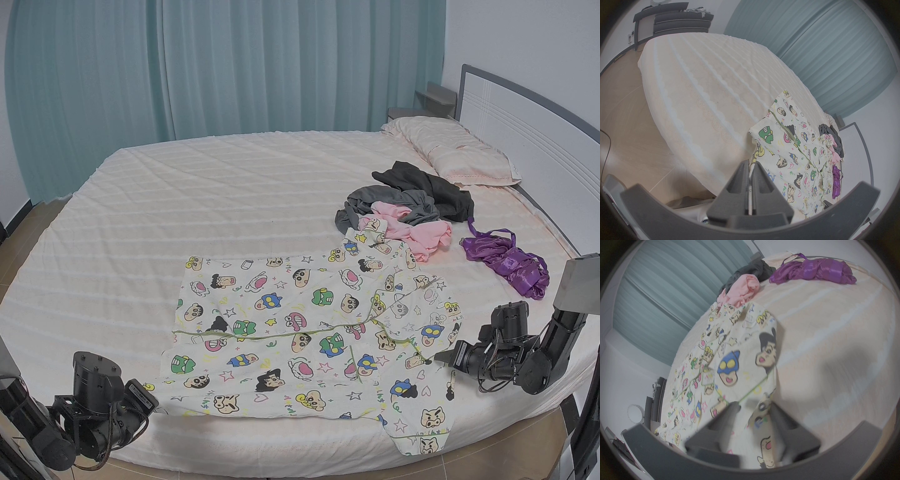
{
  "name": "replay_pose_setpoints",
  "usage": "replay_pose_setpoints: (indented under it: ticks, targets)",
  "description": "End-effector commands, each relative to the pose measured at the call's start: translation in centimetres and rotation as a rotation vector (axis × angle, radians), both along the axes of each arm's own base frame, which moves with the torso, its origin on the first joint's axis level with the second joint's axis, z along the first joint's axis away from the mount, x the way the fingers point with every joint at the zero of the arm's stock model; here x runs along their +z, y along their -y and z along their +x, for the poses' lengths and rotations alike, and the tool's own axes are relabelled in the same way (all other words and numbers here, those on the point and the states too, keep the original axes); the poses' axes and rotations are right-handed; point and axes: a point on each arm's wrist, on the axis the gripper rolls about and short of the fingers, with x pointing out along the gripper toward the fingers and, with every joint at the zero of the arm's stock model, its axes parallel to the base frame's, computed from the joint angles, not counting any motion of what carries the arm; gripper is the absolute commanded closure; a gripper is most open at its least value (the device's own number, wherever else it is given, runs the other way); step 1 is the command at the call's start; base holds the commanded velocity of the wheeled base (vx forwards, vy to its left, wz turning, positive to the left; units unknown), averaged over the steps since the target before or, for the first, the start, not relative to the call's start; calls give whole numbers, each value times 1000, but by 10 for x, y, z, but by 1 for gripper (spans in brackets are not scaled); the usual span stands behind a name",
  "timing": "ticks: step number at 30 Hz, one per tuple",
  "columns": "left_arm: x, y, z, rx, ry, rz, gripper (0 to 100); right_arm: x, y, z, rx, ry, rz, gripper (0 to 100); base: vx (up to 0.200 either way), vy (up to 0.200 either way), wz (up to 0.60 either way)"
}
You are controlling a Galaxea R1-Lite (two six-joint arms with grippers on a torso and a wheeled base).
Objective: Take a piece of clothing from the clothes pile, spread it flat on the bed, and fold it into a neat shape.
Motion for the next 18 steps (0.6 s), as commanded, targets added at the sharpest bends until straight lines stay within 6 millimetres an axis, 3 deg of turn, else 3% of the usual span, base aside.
replay_pose_setpoints:
  ticks: [1, 9, 18]
  targets:
    - [-3, -2, -3, 5, -18, 2, 100, 2, 5, 16, -22, 73, 14, 100, 0, 0, 0]
    - [-4, -2, -3, -8, -28, -13, 100, 18, 7, 46, -16, 211, 27, 100, 0, 0, 0]
    - [-8, 0, 0, -16, -39, -20, 100, -5, 9, 58, 9, 170, 29, 100, 0, 0, 0]
